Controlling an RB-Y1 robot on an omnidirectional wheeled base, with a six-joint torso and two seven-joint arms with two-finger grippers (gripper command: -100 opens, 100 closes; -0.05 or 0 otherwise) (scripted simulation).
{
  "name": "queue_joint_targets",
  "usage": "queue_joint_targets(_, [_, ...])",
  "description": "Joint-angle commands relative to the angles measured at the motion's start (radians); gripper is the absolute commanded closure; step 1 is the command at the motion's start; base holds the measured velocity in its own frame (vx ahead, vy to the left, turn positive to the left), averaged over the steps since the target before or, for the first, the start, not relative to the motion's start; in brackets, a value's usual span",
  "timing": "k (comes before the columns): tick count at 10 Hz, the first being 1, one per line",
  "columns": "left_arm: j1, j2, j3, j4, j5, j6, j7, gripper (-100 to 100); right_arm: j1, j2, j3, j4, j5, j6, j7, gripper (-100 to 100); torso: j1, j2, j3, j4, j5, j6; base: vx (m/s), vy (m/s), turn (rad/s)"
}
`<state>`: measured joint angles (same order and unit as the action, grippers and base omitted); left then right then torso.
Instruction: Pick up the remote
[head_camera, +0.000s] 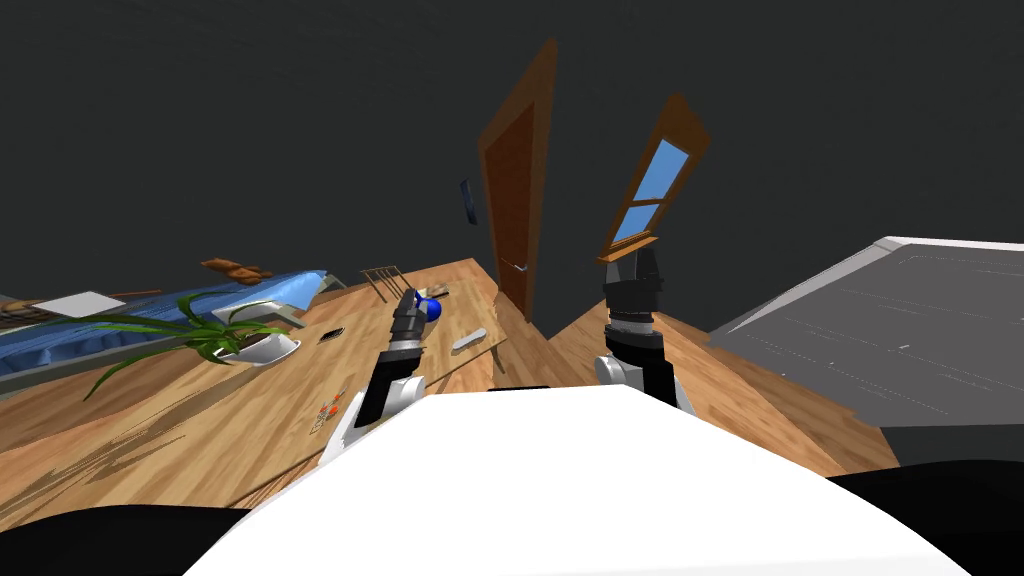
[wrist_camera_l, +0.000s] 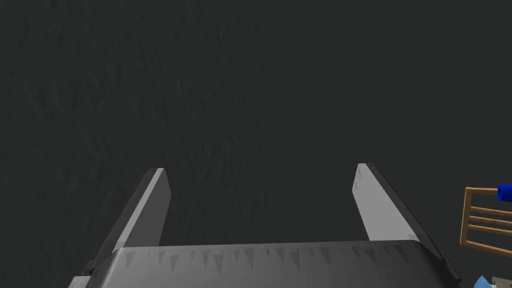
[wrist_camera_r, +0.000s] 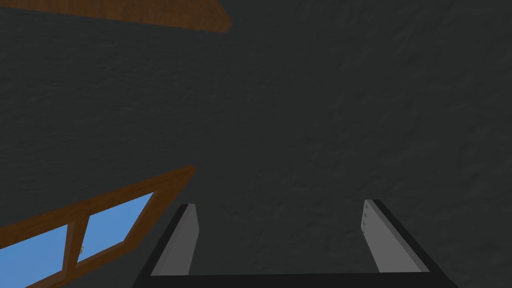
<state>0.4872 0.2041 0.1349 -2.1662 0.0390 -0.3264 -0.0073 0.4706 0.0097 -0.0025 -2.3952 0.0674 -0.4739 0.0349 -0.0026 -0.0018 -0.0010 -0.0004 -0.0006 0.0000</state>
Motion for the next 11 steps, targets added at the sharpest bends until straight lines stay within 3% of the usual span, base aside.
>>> queue_joint_targets(1, [-0.002,0.007,0.000,0.006,0.010,0.038,0.005,-100,0.000,0.000,0.000,0.000,0.000,0.000,0.000,0,0.000,0.000,0.000,0.000,0.000,0.000,0.026,-0.036,-0.029])
queue_joint_targets(4, [-0.003,0.056,0.021,0.064,0.066,0.118,0.033,-100,0.000,0.000,0.000,0.000,0.000,0.000,0.000,0,0.000,0.000,0.000,0.000,0.000,0.000,0.033,-0.040,-0.064])
queue_joint_targets(5, [-0.003,0.056,0.021,0.064,0.066,0.143,0.033,-100,0.000,0.000,0.000,0.000,0.000,0.000,0.000,0,0.000,0.000,0.000,0.000,0.000,0.000,0.036,-0.037,-0.037])
queue_joint_targets(6, [-0.004,0.081,0.032,0.095,0.097,0.170,0.047,-100,0.000,0.000,0.000,0.000,0.000,0.000,0.000,0,0.000,0.000,0.000,0.000,0.000,0.000,0.046,-0.039,-0.078])
queue_joint_targets(7, [-0.004,0.081,0.032,0.095,0.097,0.195,0.047,-100,0.000,0.000,0.000,0.000,0.000,0.000,0.000,0,0.000,-0.001,-0.001,0.000,0.000,0.000,0.038,-0.031,-0.038])
queue_joint_targets(8, [-0.005,0.105,0.043,0.127,0.128,0.230,0.061,-100,0.000,0.000,0.000,0.000,0.000,0.000,0.000,0,0.001,-0.001,-0.001,0.000,0.000,0.000,0.046,-0.040,-0.085])
queue_joint_targets(9, [-0.005,0.105,0.043,0.127,0.128,0.256,0.061,-100,0.000,0.000,0.000,0.000,0.000,0.000,0.000,0,0.000,-0.001,-0.001,0.000,0.000,0.000,0.041,-0.032,-0.041])
queue_joint_targets(10, [-0.005,0.129,0.053,0.159,0.160,0.284,0.075,-100,0.000,0.000,0.000,0.000,0.000,0.000,0.000,0,0.001,-0.001,0.000,0.000,0.000,0.000,0.045,-0.043,-0.081])
queue_joint_targets(11, [-0.005,0.129,0.053,0.159,0.160,0.303,0.075,-100,0.000,0.000,0.000,0.000,0.000,0.000,0.000,0,0.000,-0.001,-0.001,0.000,0.000,0.000,0.037,-0.039,-0.042])
